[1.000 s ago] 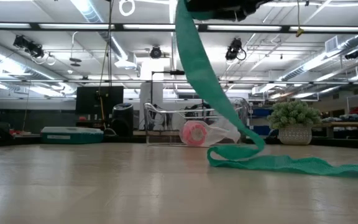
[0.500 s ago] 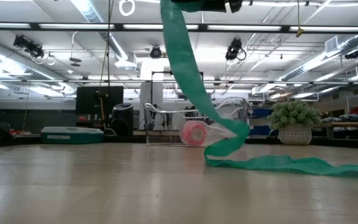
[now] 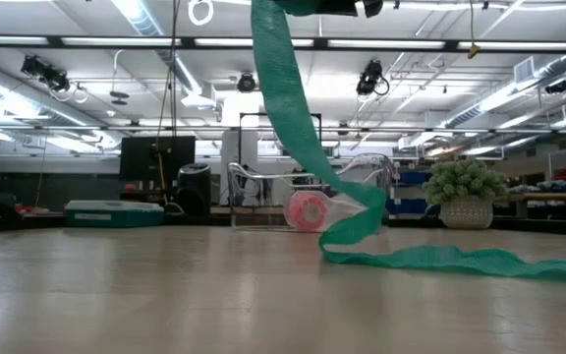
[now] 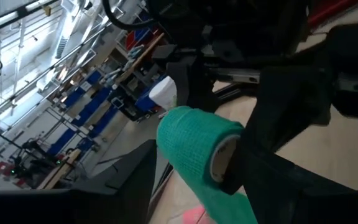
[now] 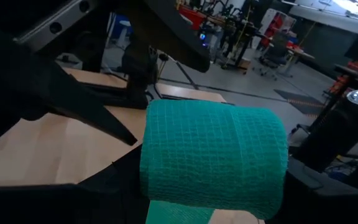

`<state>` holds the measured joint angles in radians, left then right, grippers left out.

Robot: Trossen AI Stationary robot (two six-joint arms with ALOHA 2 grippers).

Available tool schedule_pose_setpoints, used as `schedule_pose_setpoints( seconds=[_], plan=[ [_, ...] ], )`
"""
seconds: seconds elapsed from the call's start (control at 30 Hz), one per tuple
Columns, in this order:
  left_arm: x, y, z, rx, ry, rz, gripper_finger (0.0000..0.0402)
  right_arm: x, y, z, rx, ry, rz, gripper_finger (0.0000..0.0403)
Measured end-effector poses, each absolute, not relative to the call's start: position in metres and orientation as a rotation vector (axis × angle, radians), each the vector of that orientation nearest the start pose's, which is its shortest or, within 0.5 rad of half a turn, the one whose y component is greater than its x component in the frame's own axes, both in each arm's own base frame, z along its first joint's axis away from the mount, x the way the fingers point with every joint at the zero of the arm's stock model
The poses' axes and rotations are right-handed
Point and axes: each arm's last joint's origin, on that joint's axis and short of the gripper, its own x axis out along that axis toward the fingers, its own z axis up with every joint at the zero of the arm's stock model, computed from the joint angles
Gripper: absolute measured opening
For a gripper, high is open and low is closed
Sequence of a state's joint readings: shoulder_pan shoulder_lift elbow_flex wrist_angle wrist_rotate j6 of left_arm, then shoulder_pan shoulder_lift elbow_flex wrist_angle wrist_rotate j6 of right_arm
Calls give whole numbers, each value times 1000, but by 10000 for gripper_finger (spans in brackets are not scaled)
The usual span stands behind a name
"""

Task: Roll bandage
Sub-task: Roll the blue bandage

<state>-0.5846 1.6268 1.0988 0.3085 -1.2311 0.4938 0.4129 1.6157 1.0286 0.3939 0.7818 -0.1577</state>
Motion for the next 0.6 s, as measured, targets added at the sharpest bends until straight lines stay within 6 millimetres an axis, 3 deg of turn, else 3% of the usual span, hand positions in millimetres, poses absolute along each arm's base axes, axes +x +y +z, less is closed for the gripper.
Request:
schedule_pose_setpoints(
  seconds=[0.6],
  plan=[
    [312,-170,288,839,398,570,204,335,124,265,-228,183,-318,231]
  ],
)
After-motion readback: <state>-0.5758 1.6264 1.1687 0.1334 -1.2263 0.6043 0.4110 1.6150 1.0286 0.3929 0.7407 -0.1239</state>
